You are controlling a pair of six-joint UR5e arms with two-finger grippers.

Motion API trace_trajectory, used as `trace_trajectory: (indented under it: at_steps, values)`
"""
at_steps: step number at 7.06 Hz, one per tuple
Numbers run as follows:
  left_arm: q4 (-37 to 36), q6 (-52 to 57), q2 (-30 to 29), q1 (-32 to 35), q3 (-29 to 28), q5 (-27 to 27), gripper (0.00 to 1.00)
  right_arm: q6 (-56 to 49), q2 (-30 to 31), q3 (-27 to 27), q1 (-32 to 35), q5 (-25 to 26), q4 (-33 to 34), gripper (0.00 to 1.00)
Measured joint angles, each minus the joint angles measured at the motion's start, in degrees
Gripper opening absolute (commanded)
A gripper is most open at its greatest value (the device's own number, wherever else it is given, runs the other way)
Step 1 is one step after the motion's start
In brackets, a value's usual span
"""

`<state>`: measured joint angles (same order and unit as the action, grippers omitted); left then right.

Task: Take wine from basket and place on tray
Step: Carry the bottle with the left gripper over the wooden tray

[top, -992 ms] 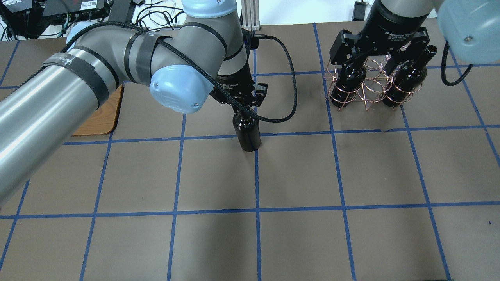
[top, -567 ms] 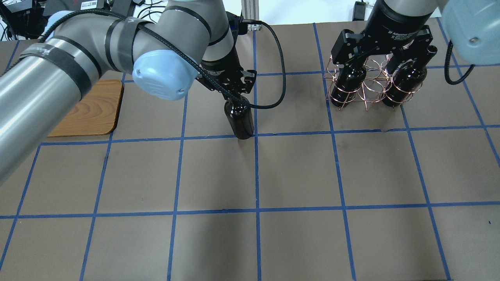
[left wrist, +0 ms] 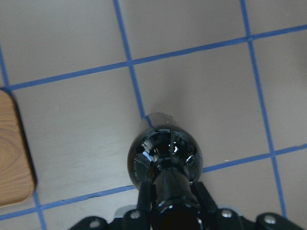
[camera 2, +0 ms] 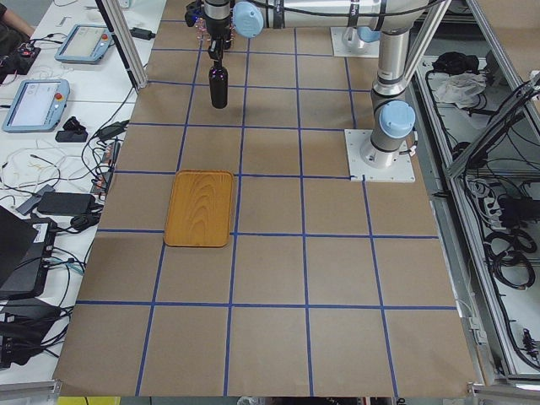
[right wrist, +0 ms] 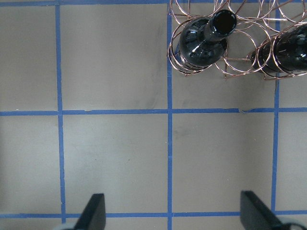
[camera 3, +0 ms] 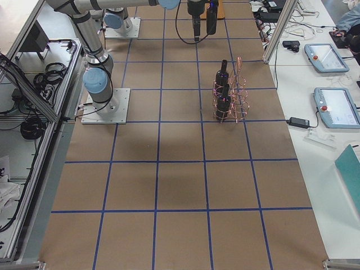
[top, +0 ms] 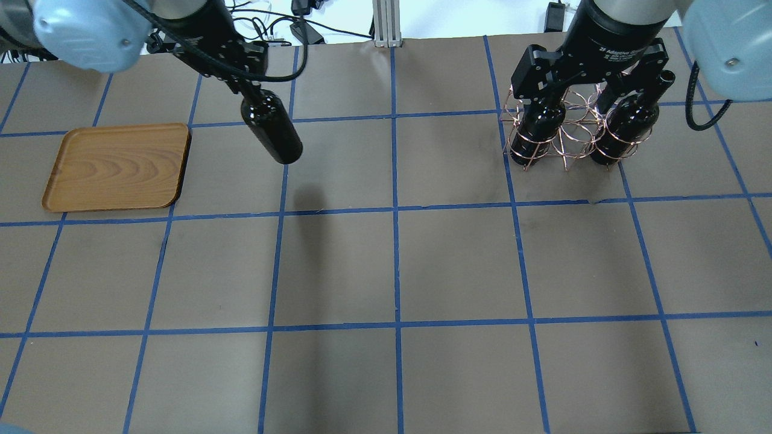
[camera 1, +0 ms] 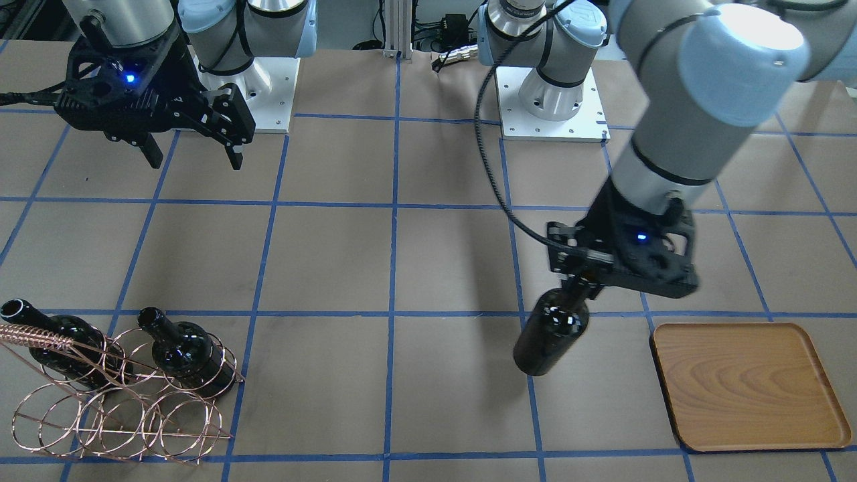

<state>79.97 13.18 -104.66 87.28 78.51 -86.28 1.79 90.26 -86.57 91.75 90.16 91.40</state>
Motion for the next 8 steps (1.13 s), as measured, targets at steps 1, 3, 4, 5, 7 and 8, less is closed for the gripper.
trace_trajectory:
  at_steps: [1,3,4,5,7,8]
  values:
    - [0.46,3.48,-0.04,-4.81,-0.80,-0.21,0.00,-0.02,0.00,0.00,0.00,0.17,0.00,1.00]
    - [1.10,11.23,-1.21,-12.66,-2.98,-2.85,0.00,-0.03,0.00,0.00,0.00,0.27,0.00,1.00]
    - [1.14,14.95,-2.12,-16.04,-3.95,-3.83,0.00,-0.03,0.00,0.00,0.01,0.28,0.00,1.00]
    - [1.13,17.92,-3.45,-18.97,-5.16,-4.23,0.00,-0.03,0.00,-0.02,0.01,0.28,0.00,1.00]
    - [1.08,21.91,-7.26,-23.52,-8.13,-4.08,0.00,0.03,0.00,-0.08,0.01,0.22,0.00,1.00]
    - [1.04,23.39,-8.91,-24.81,-8.82,-3.82,0.00,0.05,0.01,-0.08,0.01,0.20,0.00,1.00]
